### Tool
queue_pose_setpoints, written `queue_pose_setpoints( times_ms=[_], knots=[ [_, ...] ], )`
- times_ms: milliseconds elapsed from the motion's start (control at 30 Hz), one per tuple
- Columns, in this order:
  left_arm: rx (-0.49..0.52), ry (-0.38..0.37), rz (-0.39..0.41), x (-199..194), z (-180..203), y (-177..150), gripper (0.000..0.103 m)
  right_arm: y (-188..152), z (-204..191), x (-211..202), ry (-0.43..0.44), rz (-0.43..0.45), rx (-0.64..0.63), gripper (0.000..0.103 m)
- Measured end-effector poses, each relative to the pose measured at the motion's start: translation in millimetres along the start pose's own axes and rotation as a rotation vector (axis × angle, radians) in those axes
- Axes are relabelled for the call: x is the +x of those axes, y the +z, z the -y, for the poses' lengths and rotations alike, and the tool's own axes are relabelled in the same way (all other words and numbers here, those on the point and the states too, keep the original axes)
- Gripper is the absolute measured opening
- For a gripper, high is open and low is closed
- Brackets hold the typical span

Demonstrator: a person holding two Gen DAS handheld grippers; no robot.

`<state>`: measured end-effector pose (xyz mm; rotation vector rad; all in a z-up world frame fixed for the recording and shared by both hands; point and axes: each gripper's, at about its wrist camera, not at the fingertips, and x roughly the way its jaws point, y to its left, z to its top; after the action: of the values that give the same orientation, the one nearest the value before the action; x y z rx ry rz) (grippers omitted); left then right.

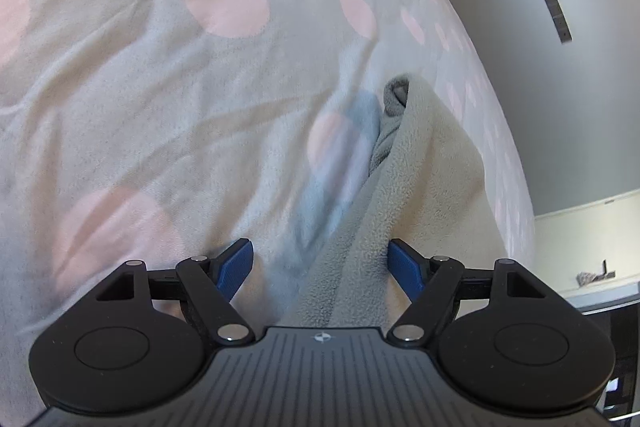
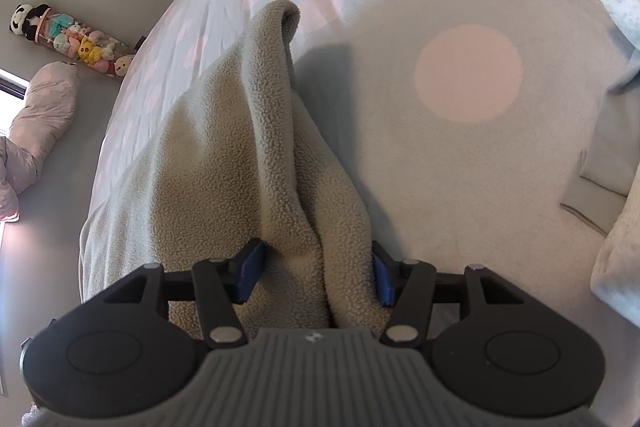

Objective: Fold clothes

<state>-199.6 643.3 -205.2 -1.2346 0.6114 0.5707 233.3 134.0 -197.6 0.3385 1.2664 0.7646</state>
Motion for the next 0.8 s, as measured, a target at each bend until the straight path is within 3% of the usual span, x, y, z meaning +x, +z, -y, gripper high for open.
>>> queue_pose_setpoints(
  times_ms=[333, 500, 800],
  knots=[
    [0.057, -0.081, -0.099, 27, 5, 5, 0.072, 3, -3, 4, -0.031, -0.001, -0.007, 0.062],
    [0.059, -0.094, -0.113, 32, 3, 7, 0.065, 4, -3, 4, -0.041, -0.002, 0.003, 0.064],
    [0.021, -0.146, -0.155, 41, 5, 7, 0.041, 6, 8, 2, -0.008, -0.007, 0.063, 0.067]
  ],
)
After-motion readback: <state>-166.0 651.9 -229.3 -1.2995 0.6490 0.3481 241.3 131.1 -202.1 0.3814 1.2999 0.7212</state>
